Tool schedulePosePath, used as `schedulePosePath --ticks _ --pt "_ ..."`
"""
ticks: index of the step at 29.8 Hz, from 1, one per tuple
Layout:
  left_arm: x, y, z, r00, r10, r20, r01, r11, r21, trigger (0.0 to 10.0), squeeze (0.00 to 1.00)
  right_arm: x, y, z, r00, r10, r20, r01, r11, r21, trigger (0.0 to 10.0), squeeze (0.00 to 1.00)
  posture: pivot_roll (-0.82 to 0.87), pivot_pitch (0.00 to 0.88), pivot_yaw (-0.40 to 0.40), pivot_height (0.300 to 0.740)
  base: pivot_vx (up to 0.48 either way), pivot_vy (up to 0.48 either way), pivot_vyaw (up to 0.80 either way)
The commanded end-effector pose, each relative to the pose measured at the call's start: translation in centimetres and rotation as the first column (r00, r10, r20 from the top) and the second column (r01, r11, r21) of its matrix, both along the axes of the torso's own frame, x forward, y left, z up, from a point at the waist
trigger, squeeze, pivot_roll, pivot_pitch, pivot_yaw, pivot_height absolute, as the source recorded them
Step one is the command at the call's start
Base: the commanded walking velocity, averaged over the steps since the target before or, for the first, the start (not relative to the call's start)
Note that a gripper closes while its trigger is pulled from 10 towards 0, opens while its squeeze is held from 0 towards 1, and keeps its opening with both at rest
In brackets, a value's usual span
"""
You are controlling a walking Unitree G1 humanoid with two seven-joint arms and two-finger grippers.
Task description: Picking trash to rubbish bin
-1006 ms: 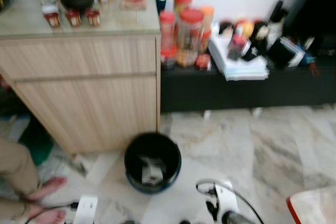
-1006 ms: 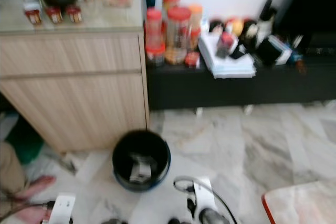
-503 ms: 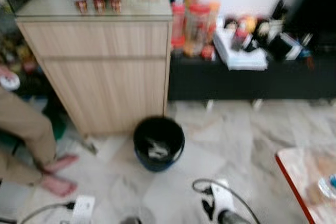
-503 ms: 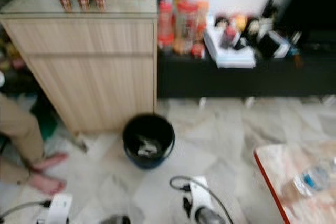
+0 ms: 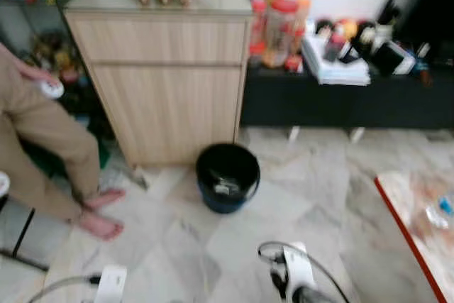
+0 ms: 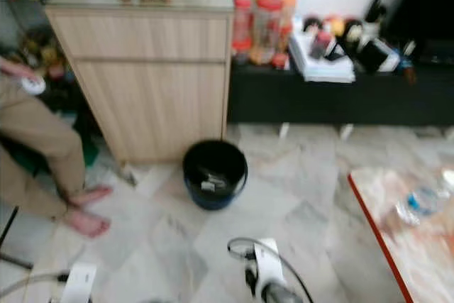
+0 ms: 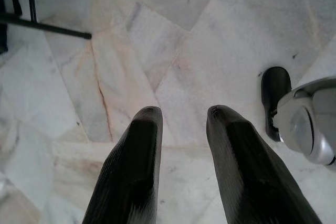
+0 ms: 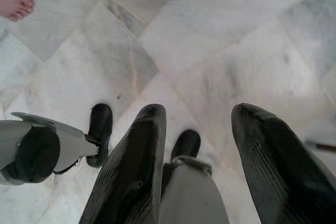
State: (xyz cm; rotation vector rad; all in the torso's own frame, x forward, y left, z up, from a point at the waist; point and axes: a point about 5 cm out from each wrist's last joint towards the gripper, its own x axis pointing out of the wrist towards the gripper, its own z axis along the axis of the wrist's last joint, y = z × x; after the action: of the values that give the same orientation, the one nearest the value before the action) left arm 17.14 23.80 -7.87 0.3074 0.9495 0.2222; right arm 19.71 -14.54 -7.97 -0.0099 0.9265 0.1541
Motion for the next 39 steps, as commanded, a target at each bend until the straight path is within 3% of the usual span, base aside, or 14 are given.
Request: schedulePosePath --ticks 1,6,25,39 --pt "-0.29 -0.11 -0.16 1.000 0.006 -0.007 -0.006 1.000 -0.002 10.0 0.00 -0.36 -0.36 -0.19 1.000 -0.015 -0.013 0.015 1.000 -0.005 10.0 0.00 0.11 0.140 -0.041 0.740 0.000 0.000 0.00" --pt "-0.26 -0.11 -0.15 1.000 0.005 -0.006 -0.005 1.000 -0.003 10.0 0.00 -0.45 -0.32 -0.24 1.000 -0.016 -0.019 0.016 1.000 -0.004 10.0 0.00 0.11 0.141 -0.041 0.740 0.000 0.000 0.00" --pt "0.08 -0.20 0.00 1.000 0.024 0.017 -0.024 0.999 -0.025 10.0 0.00 -0.51 -0.08 -0.30 1.000 0.010 -0.029 -0.010 1.000 -0.016 10.0 0.00 0.12 0.141 -0.040 0.740 0.000 0.000 -0.79" --pt "0.35 -0.10 0.23 0.999 0.019 0.047 -0.019 1.000 -0.007 10.0 0.00 -0.70 -0.19 -0.40 0.999 0.013 -0.037 -0.014 1.000 -0.024 10.0 0.00 0.12 0.143 -0.041 0.740 -0.071 0.145 -0.79"
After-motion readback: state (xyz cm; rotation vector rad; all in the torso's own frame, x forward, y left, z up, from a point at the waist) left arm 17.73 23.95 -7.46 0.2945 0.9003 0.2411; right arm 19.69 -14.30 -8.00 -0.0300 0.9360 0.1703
